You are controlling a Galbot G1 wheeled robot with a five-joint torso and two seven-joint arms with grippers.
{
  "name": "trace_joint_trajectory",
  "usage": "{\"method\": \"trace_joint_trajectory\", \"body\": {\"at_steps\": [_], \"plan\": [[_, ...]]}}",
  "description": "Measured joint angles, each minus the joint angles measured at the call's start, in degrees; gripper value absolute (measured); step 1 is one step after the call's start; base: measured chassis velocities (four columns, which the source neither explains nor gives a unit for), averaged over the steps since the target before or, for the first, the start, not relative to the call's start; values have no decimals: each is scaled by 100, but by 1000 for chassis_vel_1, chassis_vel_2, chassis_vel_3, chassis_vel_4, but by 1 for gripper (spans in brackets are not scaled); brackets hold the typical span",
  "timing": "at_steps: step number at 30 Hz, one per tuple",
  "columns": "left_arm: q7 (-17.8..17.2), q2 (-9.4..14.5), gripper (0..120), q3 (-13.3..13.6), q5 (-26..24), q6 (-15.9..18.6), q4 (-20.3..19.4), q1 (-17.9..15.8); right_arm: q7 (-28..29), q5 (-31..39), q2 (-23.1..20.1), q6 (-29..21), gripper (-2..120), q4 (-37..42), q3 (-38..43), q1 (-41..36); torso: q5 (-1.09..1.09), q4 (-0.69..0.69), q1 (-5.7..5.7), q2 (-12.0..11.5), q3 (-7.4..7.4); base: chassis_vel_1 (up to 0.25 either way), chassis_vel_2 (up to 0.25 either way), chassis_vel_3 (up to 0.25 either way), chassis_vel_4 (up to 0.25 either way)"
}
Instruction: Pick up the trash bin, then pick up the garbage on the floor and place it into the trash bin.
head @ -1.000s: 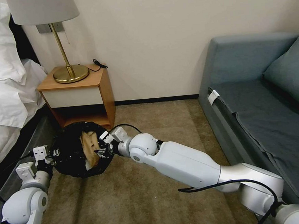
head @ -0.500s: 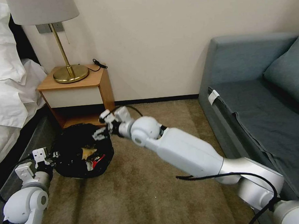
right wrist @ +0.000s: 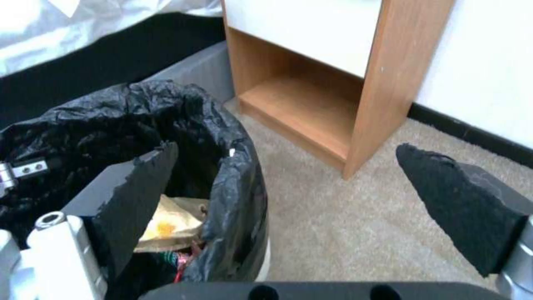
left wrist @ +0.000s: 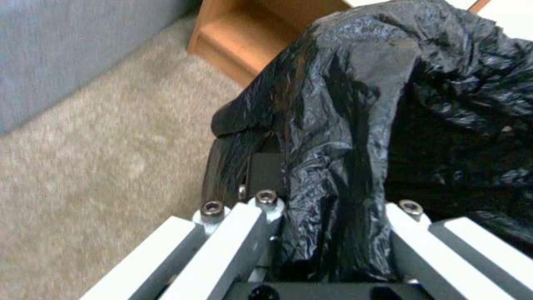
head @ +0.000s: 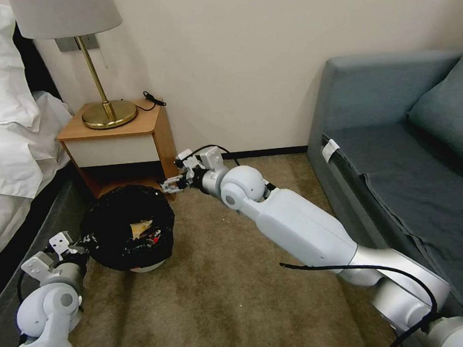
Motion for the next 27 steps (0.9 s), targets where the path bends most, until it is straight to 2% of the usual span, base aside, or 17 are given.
{"method": "trace_joint_trajectory", "body": {"at_steps": [4,7,12,20,22,24,25,27], "plan": [[-74,-21,4,1,-280,108,151,-50,-44,-84,5,15,100,-30,0,-70,0,1,0,0,0,0,0,0,0],[-89,-32,4,3,-281,112,259,-83,-74,-100,5,20,100,-41,3,-91,0,0,0,0,0,0,0,0,0],[-112,-61,4,31,-46,108,533,-126,-152,-179,-8,60,100,-46,8,-226,-1,1,0,0,0,0,0,0,0],[-103,-126,4,87,340,73,582,-90,-180,-230,-13,104,100,-31,31,-329,-1,0,0,0,0,0,0,0,0],[-123,-127,6,88,373,93,581,-85,-180,-230,-13,108,100,-26,35,-338,-1,0,0,0,0,0,0,0,0],[-137,-127,15,91,392,139,560,-63,-180,-230,-19,112,100,-13,32,-357,0,0,0,0,0,0,0,0,0],[-137,-127,15,91,392,139,560,-63,-180,-230,-19,112,100,-13,32,-357,0,0,0,0,0,0,0,0,0],[-139,-124,27,90,403,188,524,-29,-181,-233,-22,115,100,-3,21,-387,0,0,0,0,0,0,0,0,0]]}}
